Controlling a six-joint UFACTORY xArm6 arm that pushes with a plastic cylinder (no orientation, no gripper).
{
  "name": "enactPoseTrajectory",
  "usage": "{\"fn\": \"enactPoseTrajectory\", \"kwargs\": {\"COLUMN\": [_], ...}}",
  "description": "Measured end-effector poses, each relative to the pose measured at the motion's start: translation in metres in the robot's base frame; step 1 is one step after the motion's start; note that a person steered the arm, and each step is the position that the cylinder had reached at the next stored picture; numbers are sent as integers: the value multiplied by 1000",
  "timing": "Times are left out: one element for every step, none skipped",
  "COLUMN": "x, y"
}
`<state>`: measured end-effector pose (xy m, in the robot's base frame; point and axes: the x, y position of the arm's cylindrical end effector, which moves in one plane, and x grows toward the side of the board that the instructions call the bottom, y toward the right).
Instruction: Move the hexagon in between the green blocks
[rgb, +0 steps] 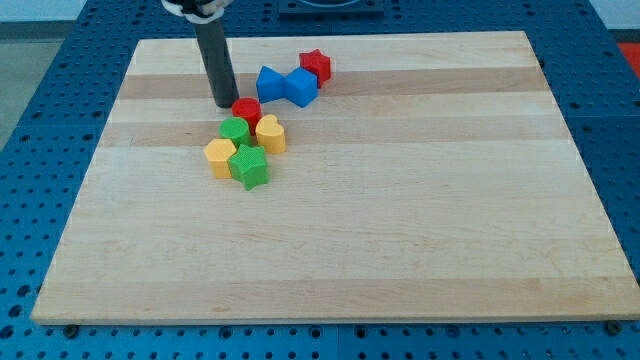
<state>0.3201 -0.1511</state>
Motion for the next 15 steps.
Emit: {"fn": "enactPoseTrajectory", "kwargs": {"x": [-9,17,63,106,135,148,148,152,133,123,123,124,124,124,124], "y": [-7,-42,-63,-59,-37,-5,5,-42,-85,-85,-64,-36,-16,4,19]}}
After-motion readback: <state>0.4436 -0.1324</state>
